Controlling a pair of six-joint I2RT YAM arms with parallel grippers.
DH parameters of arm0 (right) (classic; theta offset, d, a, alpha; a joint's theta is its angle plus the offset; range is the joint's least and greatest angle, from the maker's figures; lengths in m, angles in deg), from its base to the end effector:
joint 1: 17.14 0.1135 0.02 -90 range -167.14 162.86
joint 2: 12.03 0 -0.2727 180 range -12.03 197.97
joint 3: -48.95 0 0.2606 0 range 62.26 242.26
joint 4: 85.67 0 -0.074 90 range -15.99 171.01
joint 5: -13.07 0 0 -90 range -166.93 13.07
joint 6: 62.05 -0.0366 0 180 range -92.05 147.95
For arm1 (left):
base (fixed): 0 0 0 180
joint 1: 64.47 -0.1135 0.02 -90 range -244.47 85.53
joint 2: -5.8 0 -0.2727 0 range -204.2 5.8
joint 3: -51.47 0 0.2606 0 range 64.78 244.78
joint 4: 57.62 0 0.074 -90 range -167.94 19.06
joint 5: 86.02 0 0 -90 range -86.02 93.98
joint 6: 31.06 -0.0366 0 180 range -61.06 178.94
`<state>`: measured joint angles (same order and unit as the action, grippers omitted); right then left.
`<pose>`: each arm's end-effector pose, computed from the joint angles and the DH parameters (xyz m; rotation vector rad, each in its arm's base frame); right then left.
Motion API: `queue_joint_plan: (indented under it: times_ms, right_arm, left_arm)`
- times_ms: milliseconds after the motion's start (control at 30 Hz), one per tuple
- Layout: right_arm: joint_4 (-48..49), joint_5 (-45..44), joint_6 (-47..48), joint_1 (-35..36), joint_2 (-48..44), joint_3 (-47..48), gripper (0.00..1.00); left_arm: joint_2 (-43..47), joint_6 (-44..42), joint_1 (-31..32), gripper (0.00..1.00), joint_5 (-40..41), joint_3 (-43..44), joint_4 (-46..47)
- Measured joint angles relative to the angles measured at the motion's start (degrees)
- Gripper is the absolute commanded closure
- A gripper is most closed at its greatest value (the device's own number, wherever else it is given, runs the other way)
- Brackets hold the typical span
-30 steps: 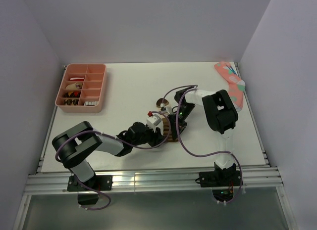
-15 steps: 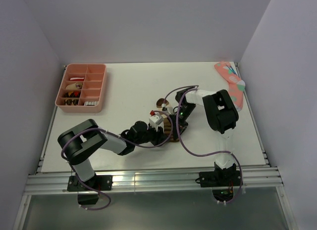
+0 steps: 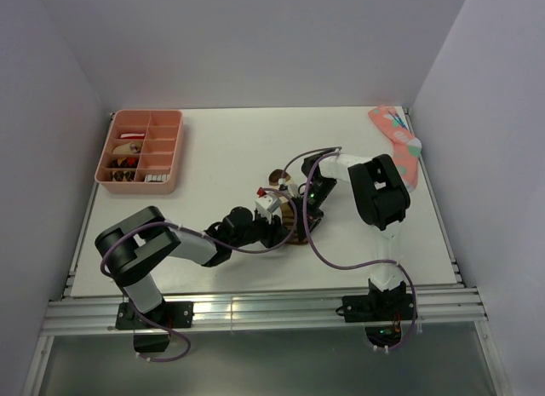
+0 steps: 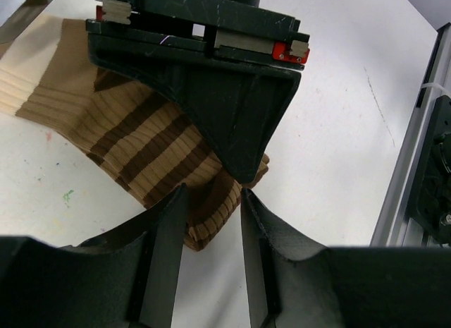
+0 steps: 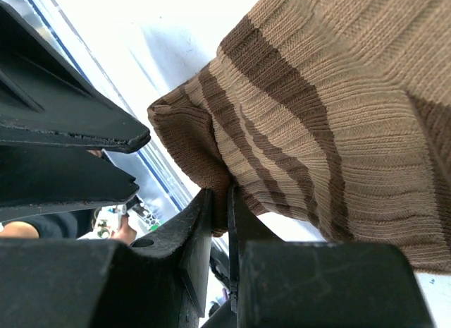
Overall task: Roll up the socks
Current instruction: Roll the sock at the center of the board.
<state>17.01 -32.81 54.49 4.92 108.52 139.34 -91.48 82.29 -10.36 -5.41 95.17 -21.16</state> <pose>0.3183 0.1565 0.1218 0.9462 -2.4993 -1.0961 0.1795 -0.2583 0.1419 0.6503 1.9048 -1.0568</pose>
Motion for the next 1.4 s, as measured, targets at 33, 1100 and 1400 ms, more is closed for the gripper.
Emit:
queue_joint_plan:
  times_ms: [33, 1100, 1400]
  right_arm:
    - [0.0, 0.0, -0.1, 0.0, 0.0, 0.0, 1.0]
    - [1.6, -1.5, -2.7, -0.4, -1.0, -1.7, 0.82]
    - [9.4, -5.2, -7.5, -0.5, -8.7, -6.2, 0.54]
  left_arm:
    - [0.0, -0.1, 0.0, 0.59, -0.1, 0.1, -0.2]
    - [-9.9, 4.4, -0.1, 0.95, -5.7, 4.3, 2.8]
    - [-8.9, 8.1, 0.1, 1.0, -4.0, 7.2, -4.8]
